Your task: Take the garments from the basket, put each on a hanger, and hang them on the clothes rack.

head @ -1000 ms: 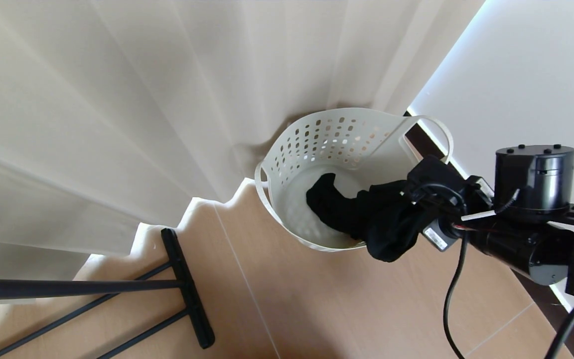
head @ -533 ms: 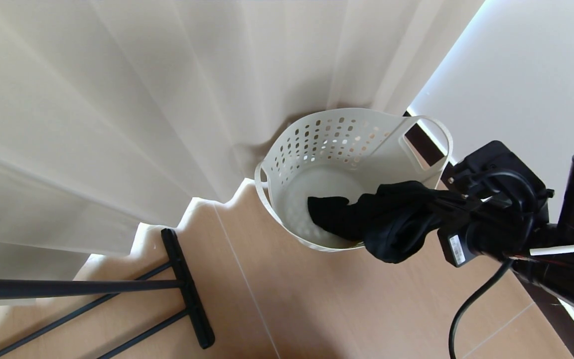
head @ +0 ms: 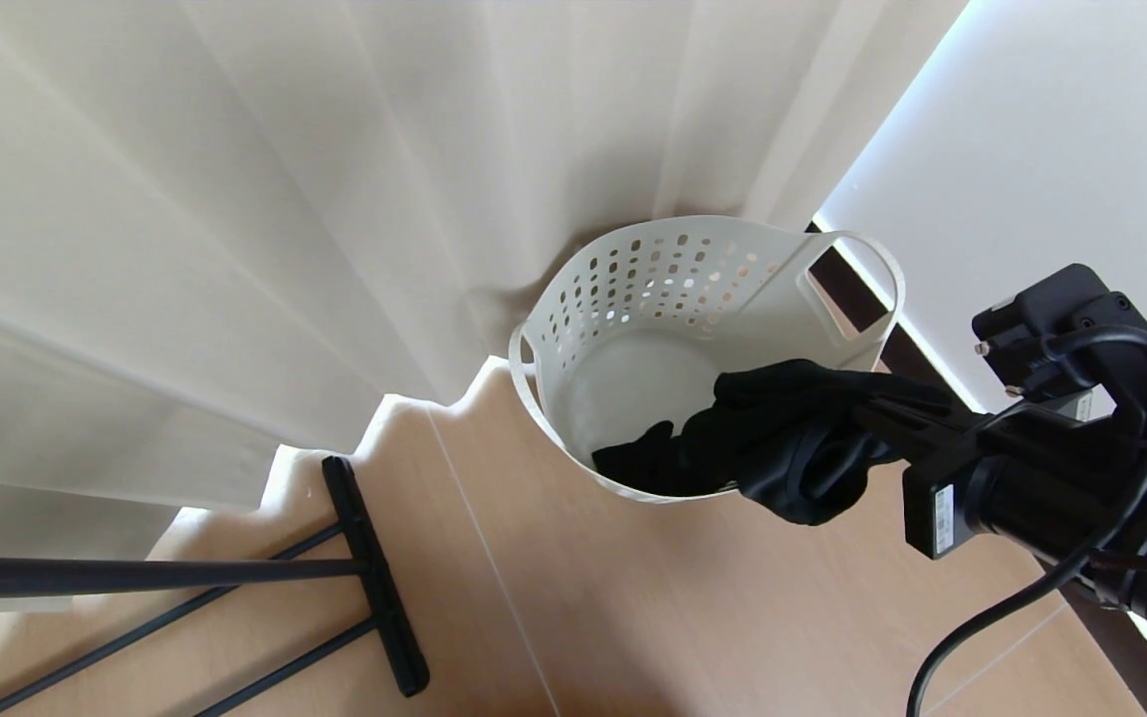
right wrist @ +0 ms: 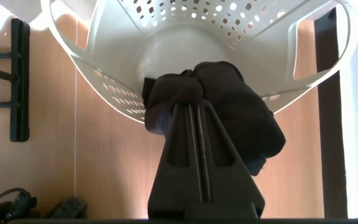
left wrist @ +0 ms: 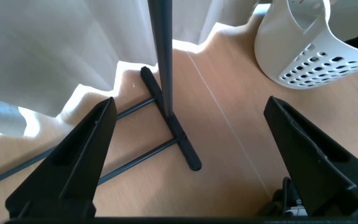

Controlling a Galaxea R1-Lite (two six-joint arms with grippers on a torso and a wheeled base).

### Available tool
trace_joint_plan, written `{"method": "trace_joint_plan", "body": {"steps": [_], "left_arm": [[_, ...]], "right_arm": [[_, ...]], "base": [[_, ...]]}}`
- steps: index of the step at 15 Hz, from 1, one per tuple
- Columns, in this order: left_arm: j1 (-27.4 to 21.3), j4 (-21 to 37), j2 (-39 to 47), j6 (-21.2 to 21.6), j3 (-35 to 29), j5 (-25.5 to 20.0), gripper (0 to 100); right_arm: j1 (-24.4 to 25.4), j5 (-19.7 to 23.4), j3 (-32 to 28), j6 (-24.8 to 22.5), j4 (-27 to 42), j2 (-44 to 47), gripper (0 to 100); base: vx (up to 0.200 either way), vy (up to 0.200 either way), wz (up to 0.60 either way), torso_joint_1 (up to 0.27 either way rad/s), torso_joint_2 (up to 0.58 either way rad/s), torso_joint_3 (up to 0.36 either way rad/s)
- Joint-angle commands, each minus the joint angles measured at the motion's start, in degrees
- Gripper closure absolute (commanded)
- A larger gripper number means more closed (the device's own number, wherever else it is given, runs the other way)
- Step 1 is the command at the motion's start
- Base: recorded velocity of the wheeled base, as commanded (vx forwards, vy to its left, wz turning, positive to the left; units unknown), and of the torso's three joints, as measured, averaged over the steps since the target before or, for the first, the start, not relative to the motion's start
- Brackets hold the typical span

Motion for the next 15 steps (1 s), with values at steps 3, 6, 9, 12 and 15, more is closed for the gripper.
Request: {"method": "trace_joint_plan", "body": {"steps": [3,6,9,12,15], "left_arm": [[0.05,-0.02,-0.03,0.1,0.0,-0.23,0],[0.05,-0.02,-0.03,-0.08,0.0,-0.14,0],[0.05,-0.02,-0.03,-0.08,0.0,-0.14,0],[0.05,-0.02,-0.03,-0.08,0.0,-0.14,0],[0.05,-0.02,-0.03,-0.08,0.0,-0.14,0]], "right_arm": [[0.09,-0.06,0.54,-0.03,-0.31,-0.87,100],[0.88,-0.06,0.62,-0.21,-2.51,-1.14,100],[0.88,-0.15,0.71,-0.21,-2.42,-1.4,100],[0.88,-0.06,1.33,-0.21,-2.42,-2.1,100],[0.88,0.29,2.29,-0.29,-2.77,-2.28,100]], "base": [[0.0,0.0,0.0,0.0,0.0,0.0],[0.0,0.0,0.0,0.0,0.0,0.0],[0.0,0.0,0.0,0.002,0.0,0.118],[0.0,0.0,0.0,0.002,0.0,0.189],[0.0,0.0,0.0,0.001,0.0,0.193]]}}
